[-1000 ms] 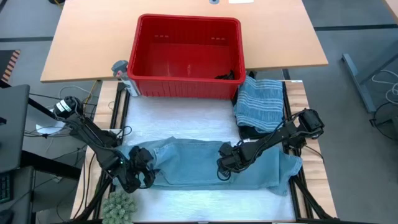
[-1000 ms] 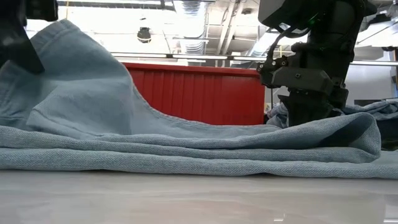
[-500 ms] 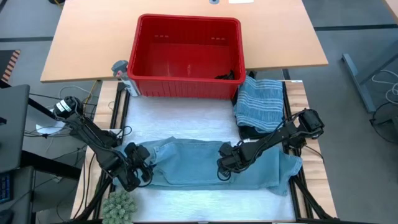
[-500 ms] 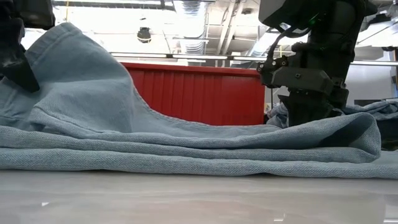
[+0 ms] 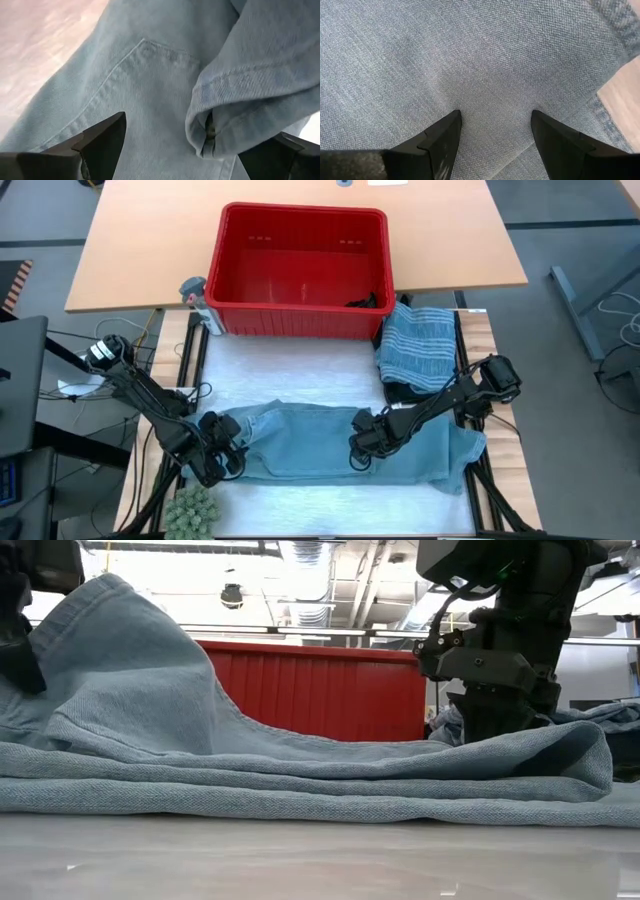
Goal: Fold Laundry from Bin
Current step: Fold the light blue pants
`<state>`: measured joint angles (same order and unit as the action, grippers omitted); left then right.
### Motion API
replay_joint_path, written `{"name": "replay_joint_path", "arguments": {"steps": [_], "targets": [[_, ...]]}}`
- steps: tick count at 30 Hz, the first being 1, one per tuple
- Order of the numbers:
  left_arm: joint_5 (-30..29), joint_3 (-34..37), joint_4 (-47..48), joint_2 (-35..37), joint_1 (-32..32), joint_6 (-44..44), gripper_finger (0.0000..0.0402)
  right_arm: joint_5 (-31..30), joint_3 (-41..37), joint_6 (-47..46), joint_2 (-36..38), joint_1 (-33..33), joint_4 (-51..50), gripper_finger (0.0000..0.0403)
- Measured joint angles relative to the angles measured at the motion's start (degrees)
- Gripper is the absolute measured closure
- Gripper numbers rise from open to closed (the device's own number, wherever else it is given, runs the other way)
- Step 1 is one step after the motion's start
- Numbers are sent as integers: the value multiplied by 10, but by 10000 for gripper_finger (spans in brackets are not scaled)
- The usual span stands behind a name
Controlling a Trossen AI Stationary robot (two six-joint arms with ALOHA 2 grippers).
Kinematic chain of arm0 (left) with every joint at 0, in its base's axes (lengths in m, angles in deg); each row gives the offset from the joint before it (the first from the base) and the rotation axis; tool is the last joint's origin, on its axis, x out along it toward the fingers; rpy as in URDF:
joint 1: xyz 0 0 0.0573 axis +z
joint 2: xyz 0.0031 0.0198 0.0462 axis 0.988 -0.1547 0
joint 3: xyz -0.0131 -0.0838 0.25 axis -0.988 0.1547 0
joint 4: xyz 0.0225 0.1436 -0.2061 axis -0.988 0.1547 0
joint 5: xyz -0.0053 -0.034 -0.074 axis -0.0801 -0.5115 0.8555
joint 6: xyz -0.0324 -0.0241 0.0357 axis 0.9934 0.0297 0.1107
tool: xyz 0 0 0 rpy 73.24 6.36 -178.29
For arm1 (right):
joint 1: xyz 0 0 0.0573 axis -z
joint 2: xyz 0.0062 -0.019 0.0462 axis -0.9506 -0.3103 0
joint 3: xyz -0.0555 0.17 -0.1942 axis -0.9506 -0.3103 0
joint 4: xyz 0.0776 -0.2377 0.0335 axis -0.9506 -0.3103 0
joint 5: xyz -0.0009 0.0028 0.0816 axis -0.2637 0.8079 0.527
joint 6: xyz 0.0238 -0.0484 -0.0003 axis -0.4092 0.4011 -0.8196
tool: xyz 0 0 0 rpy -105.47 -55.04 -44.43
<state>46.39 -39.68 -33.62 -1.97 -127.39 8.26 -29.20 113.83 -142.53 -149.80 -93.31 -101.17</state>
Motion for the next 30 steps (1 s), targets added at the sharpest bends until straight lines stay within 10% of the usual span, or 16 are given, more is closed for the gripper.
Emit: {"name": "replay_joint_path", "arguments": {"steps": [9,19,30], "targets": [[-74,0,0,0,-3,-28,93,1,0,2,0,0,0,133],[-42,1,-38,3,-4,-17,382,2,0,1,0,-7,0,133],[75,-83,-58,53,15,-39,400,2,0,-3,0,-7,1,133]]}}
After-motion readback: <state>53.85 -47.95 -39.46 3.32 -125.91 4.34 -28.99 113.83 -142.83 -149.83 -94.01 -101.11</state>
